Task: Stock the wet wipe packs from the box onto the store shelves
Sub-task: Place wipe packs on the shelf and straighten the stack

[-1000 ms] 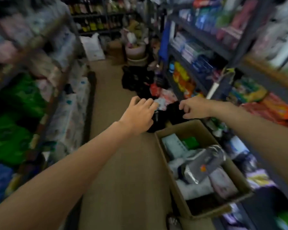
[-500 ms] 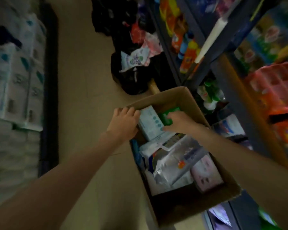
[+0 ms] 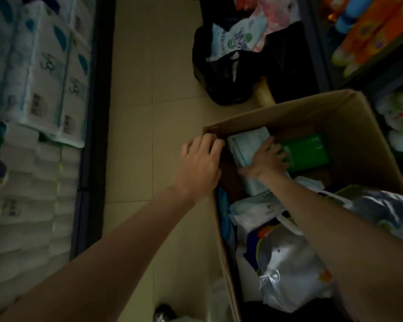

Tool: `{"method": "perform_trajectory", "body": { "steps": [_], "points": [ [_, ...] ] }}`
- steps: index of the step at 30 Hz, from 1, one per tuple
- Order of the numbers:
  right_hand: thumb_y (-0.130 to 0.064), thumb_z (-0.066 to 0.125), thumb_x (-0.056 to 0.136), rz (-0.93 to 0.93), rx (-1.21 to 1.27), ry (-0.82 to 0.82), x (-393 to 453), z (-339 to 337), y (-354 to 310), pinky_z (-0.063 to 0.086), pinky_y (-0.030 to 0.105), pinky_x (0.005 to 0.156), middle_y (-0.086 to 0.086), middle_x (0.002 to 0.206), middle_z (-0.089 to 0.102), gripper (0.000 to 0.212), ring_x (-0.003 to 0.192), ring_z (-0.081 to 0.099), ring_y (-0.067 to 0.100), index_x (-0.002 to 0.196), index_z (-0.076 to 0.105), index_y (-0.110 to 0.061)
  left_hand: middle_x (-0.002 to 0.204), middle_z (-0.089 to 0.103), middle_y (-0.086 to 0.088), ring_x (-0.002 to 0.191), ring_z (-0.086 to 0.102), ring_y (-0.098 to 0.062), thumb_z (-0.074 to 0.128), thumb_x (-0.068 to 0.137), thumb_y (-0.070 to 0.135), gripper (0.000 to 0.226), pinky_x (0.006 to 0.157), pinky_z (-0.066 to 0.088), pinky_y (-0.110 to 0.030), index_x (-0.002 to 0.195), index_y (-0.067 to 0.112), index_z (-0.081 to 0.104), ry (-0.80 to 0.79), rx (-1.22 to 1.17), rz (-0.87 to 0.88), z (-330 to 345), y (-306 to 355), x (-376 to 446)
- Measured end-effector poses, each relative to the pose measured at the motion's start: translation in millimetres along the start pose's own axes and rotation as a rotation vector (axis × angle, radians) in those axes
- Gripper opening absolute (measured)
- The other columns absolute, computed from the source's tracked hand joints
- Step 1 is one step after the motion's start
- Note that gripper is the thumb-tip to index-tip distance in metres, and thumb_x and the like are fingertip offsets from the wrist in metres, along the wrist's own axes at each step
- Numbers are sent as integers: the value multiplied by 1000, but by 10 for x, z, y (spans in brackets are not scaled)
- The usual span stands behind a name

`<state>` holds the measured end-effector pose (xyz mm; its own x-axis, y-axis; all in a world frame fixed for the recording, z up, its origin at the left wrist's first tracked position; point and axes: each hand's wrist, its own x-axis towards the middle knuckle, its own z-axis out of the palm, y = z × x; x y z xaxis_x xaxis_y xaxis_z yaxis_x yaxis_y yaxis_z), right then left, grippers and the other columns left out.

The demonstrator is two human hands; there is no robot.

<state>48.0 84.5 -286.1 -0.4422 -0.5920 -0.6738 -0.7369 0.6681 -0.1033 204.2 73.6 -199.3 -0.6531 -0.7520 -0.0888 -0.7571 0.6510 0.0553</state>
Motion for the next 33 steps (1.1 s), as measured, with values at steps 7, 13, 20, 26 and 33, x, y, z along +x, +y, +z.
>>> {"method": "perform_trajectory", "body": {
  "steps": [7, 13, 20, 26, 33],
  "points": [
    [-41, 80, 63, -84, 360, -385, -796, -1281, -9, 48, 36, 86, 7, 124, 50, 87, 110, 52, 26, 133, 38, -12, 121, 63, -6, 100, 64, -25, 77, 50, 22, 77, 88, 45, -38, 124, 14, 57, -24, 178, 82, -745, -70, -79],
    [-39, 79, 62, -370, 205, -615, -1920, -2536, -562, 46, 42, 100, 6, 114, 68, 62, 106, 63, 23, 118, 61, -18, 157, -17, 0, 145, -11, -22, 61, 82, 43, 109, 116, -7, -45, 144, 15, -24, -31, 402, 220, -2085, -374, -217],
    [-14, 68, 81, -728, 199, -489, -3601, -3058, -1767, 51, 36, 89, 14, 114, 66, 40, 103, 64, 24, 119, 60, -8, 104, 63, -6, 93, 62, -23, 79, 40, 50, 93, 80, 53, -33, 116, 11, 43, 406, 233, 203, -3483, -1353, -1405],
    [-59, 67, 72, -1168, -345, 557, -5451, -2836, -2835, 28, 42, 111, 7, 145, 33, 88, 133, 31, 27, 142, 29, -22, 110, 57, -6, 104, 39, -18, 84, 46, 35, 88, 69, 57, -37, 119, 14, 40, 657, 305, -61, -4777, -2308, -2879],
    [-57, 64, 75, -1376, 534, 845, -7240, -2902, -3796, 25, 39, 110, 4, 148, 23, 89, 138, 21, 25, 144, 23, -18, 116, 57, -2, 103, 57, -18, 88, 55, 18, 79, 86, 50, -33, 120, 8, 45, 1083, -723, -554, -6014, -2966, -4503]
  ]
}}
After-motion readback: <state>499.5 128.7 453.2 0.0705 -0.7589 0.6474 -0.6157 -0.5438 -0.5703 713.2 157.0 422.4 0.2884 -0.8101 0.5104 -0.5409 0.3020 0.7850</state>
